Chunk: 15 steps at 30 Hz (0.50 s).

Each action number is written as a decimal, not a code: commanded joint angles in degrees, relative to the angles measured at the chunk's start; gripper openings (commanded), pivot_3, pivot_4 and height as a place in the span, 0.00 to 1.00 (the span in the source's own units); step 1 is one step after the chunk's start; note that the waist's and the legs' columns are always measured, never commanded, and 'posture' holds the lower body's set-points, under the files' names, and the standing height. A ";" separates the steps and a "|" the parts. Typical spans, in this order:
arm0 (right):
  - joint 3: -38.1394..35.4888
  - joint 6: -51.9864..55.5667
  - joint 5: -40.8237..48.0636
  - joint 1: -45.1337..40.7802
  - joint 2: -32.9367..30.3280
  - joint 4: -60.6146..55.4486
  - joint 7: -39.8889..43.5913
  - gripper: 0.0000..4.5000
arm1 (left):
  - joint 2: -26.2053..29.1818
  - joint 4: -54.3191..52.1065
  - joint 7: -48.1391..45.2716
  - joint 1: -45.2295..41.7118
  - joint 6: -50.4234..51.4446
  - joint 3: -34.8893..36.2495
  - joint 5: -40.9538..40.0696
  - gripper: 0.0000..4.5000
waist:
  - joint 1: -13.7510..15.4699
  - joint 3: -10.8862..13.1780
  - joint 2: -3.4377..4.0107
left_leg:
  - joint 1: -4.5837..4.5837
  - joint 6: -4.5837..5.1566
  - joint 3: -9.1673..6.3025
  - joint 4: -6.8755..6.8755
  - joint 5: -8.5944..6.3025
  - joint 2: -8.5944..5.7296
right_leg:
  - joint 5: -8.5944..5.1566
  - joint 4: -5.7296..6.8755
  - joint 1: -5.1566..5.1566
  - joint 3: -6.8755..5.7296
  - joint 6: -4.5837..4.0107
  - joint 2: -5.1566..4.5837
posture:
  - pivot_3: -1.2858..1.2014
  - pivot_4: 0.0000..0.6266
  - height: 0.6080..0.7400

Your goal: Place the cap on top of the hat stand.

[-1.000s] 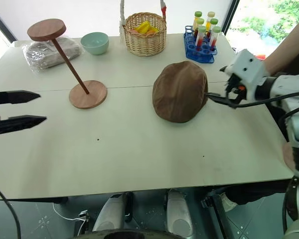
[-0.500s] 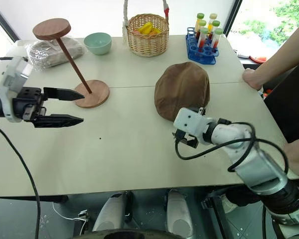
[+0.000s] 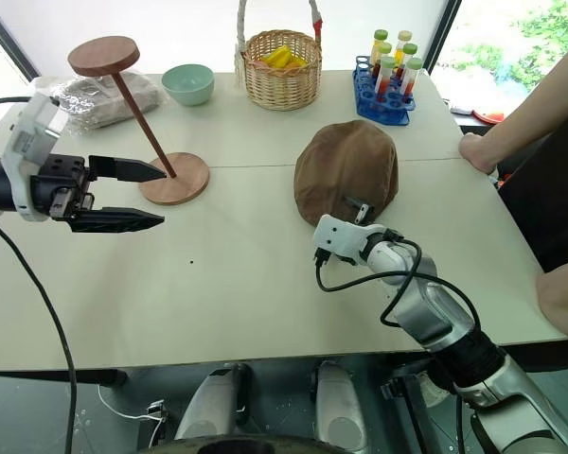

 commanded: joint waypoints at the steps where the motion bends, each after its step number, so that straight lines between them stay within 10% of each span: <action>1: 0.15 -2.60 -3.30 -1.62 1.23 8.94 -1.46 0.99 | 0.45 -0.74 0.20 -1.83 -0.07 1.42 -0.14 0.98 | 0.01 -0.05 -0.07 | 0.01 0.00 -0.01 0.01 0.00 0.00 | 0.00 0.00 0.02 0.00 0.00 0.00 | 0.52 0.24 1.00; 5: -1.05 -5.49 -3.47 -1.96 2.30 12.62 -1.41 0.99 | 0.65 -1.18 0.36 -1.65 0.25 1.93 -0.36 0.98 | 0.20 -0.14 -0.23 | 0.13 0.00 -0.05 0.02 0.00 -0.01 | 0.00 -0.01 0.19 0.00 -0.01 -0.01 | 0.52 0.24 1.00; 13: -3.93 -6.90 -1.73 -1.38 4.14 14.47 0.17 0.13 | 0.55 -2.06 1.27 -0.80 0.28 2.82 -0.53 1.00 | 0.36 -0.16 -0.25 | 0.14 0.00 -0.07 0.01 0.00 -0.04 | -0.01 -0.03 0.23 0.00 0.00 -0.02 | 0.52 0.24 1.00; 15: -4.98 -6.27 -1.12 -0.96 4.46 13.93 0.93 0.06 | 0.57 -1.95 1.49 -0.88 0.28 3.07 -0.62 1.00 | 0.36 -0.18 -0.30 | 0.14 0.00 -0.08 0.01 0.00 -0.03 | -0.01 -0.02 0.24 0.00 0.00 -0.02 | 0.52 0.24 1.00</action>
